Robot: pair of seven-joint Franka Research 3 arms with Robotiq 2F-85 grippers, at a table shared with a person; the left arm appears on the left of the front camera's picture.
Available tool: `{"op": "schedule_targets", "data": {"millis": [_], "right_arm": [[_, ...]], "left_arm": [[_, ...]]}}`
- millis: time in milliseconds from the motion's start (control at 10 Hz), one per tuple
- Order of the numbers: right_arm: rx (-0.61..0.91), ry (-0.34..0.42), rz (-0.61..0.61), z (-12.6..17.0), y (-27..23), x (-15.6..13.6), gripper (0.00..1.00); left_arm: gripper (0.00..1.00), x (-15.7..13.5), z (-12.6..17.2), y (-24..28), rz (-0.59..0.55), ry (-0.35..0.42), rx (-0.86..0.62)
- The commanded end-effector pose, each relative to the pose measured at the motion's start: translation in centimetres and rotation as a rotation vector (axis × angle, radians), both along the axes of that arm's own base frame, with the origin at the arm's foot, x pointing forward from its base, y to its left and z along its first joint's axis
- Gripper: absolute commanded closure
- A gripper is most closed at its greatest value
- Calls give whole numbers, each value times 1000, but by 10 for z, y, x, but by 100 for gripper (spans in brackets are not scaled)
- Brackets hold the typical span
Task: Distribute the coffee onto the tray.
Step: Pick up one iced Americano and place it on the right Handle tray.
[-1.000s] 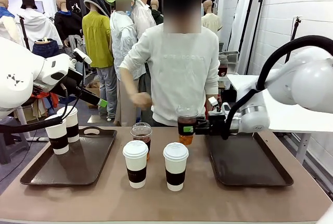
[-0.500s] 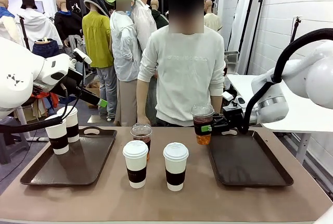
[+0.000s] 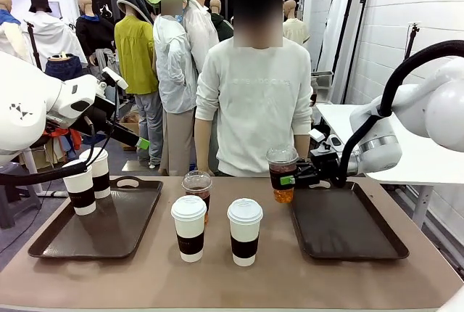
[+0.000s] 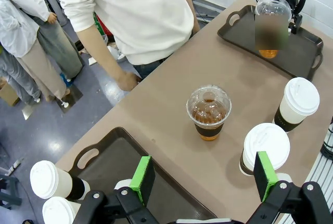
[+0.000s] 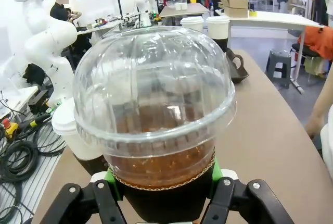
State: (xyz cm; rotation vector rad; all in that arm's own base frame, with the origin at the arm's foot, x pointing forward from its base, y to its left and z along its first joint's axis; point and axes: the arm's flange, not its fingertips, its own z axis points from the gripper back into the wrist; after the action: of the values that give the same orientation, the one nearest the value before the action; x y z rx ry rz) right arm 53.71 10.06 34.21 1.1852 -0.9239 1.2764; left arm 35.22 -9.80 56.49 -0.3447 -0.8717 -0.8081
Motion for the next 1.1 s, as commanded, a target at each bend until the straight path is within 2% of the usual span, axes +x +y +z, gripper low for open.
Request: {"op": "schedule_targets", "data": {"millis": [0, 100, 200, 400, 700, 1000], "right_arm": [[0, 0, 0, 0, 0, 0, 31], [2, -19, -13, -1, -5, 8, 31], [15, -77, -33, 3, -16, 17, 31], [42, -117, -40, 3, -42, 27, 31], [79, -112, -72, -2, -70, 44, 31], [96, -109, -123, -22, -95, 68, 31]], "left_arm": [[0, 1, -1, 1, -12, -5, 3], [0, 1, -1, 1, -12, -5, 3], [0, 1, -1, 1, -12, -5, 3], [0, 1, -1, 1, -12, -5, 3], [0, 1, -1, 1, -12, -5, 3], [0, 1, -1, 1, -12, -5, 3]]}}
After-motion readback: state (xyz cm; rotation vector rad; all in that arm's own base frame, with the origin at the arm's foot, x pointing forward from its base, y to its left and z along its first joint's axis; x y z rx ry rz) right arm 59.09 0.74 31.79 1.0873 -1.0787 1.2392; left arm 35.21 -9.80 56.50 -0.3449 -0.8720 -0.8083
